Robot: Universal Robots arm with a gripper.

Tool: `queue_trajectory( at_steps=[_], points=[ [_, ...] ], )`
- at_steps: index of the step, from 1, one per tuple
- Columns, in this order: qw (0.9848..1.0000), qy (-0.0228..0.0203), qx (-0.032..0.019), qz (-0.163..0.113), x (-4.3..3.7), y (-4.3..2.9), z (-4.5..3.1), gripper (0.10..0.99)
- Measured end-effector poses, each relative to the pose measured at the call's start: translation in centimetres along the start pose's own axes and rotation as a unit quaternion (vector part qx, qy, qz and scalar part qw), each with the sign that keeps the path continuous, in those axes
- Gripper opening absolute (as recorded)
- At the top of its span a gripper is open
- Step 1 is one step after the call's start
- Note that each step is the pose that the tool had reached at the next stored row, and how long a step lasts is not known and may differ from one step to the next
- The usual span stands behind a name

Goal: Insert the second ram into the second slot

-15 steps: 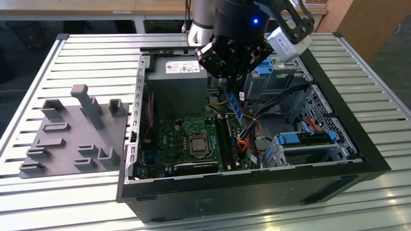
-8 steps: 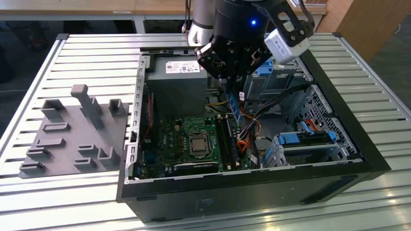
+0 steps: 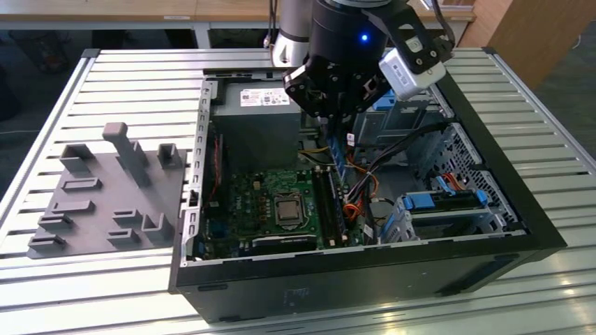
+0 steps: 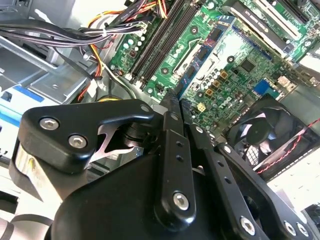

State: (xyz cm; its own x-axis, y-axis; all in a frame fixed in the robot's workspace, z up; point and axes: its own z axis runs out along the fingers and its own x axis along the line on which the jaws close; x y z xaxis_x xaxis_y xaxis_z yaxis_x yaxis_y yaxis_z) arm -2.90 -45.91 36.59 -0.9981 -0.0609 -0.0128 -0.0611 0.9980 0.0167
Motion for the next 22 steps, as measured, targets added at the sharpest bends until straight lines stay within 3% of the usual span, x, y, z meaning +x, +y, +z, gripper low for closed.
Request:
queue_trajectory(
  at_steps=[8,22],
  points=[
    [1.0000,0.0001,0.0001,0.000,0.01,-0.01,0.66,0.133],
    [1.0000,0.0001,0.0001,0.000,0.01,-0.01,1.05,0.133]
  ],
)
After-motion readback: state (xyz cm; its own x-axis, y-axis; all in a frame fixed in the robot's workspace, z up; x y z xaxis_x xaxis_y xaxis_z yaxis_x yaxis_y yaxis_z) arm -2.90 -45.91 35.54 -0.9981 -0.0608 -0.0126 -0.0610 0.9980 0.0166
